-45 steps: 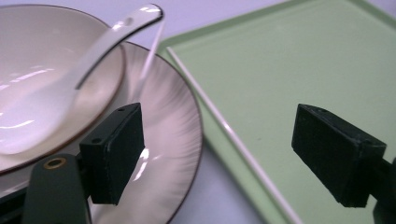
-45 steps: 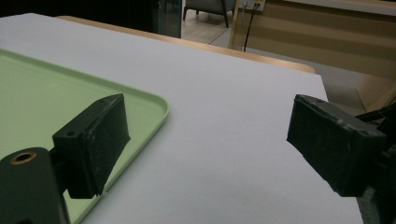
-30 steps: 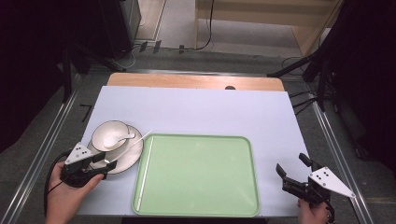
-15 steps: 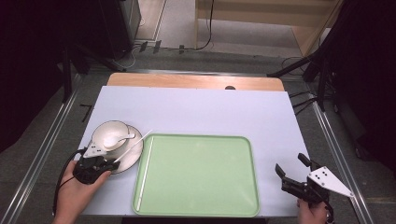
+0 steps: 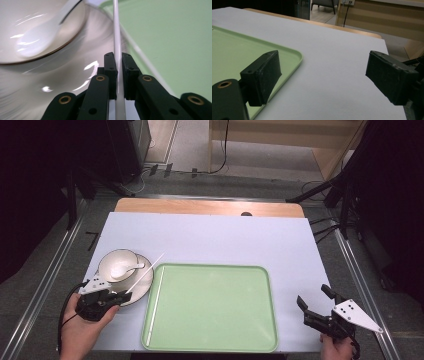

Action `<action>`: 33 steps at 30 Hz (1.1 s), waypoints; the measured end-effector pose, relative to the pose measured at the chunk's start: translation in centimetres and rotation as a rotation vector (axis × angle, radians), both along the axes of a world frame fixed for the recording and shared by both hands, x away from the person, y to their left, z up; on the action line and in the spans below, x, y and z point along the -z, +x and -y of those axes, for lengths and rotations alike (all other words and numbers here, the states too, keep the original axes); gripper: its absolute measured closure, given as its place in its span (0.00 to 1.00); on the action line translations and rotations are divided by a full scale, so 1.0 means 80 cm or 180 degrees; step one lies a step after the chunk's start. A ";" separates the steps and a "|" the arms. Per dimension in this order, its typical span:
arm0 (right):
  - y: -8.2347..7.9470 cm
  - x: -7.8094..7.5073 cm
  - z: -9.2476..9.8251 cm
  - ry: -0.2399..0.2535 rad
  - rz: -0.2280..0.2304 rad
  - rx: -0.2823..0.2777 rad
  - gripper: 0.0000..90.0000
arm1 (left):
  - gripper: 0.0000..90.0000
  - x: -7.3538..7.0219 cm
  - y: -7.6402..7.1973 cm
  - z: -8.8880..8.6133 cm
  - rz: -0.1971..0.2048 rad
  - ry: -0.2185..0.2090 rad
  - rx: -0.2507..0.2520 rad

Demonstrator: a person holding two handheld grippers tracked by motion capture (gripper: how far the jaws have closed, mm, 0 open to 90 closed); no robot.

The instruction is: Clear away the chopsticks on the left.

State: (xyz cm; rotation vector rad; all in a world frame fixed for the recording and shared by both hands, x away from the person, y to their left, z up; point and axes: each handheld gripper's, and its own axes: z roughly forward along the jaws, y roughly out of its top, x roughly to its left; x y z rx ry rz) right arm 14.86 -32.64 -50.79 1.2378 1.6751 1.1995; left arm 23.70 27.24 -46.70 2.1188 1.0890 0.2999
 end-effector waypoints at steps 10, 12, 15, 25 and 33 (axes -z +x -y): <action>0.000 0.000 0.000 -0.0002 -0.0007 -0.0005 0.14 | 0.94 0.009 -0.019 0.075 -0.0036 -0.0147 0.0184; 0.000 0.000 0.000 0.0000 -0.0007 -0.0004 0.14 | 0.94 0.014 -0.021 0.086 -0.0058 -0.0173 0.0163; 0.000 0.000 -0.001 -0.0007 -0.0007 -0.0008 0.14 | 0.94 0.025 -0.024 0.102 -0.0123 -0.0186 0.0172; 0.001 0.000 -0.001 -0.0014 -0.0001 -0.0020 0.14 | 0.94 0.051 -0.029 0.144 -0.0317 -0.0028 0.0102; 0.000 0.000 0.001 -0.0005 -0.0001 -0.0001 0.14 | 0.94 0.059 -0.033 0.160 -0.0297 0.0166 0.0008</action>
